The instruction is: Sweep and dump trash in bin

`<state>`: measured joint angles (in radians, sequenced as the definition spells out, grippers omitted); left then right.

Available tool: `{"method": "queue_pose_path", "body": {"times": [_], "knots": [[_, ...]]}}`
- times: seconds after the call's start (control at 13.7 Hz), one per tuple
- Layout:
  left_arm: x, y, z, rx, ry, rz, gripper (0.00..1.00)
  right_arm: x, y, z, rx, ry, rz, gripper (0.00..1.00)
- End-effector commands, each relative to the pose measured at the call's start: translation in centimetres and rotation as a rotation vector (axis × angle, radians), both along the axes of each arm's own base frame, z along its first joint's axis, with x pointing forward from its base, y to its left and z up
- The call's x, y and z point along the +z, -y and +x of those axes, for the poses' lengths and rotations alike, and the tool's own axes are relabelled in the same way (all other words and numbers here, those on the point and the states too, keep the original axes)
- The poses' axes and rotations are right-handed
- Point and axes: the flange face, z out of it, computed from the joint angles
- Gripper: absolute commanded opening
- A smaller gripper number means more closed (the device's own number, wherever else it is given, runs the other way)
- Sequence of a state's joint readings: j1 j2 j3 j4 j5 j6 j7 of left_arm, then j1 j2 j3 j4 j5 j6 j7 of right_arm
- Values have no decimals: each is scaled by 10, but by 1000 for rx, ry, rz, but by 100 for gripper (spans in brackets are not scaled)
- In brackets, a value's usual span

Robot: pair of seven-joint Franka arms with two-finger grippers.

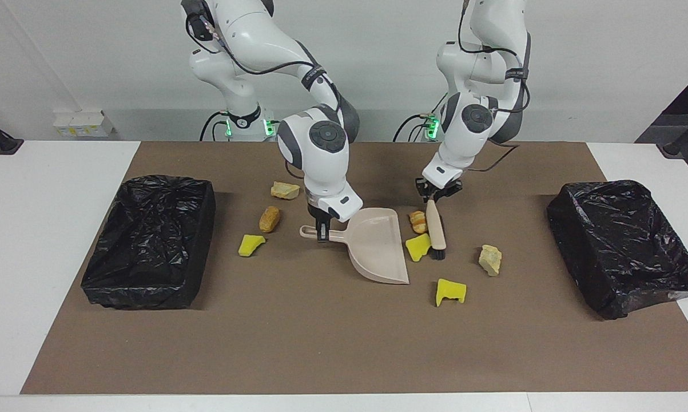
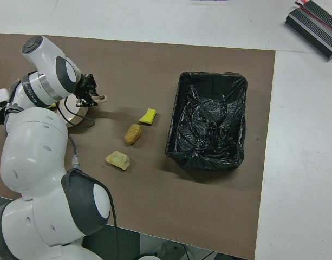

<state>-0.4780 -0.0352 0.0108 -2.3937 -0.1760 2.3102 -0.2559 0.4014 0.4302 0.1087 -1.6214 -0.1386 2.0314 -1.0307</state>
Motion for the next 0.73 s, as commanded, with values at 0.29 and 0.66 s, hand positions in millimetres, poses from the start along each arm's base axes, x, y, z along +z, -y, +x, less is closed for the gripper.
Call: {"method": "queue_pose_path", "body": {"times": [0.29,0.66], "knots": [[22,100,6,41,-56,-244,0,0,4,9,33,7,11,0],[80,61,49,7,-36,-175,0,-7,7,14,4,-4,20,0]]}}
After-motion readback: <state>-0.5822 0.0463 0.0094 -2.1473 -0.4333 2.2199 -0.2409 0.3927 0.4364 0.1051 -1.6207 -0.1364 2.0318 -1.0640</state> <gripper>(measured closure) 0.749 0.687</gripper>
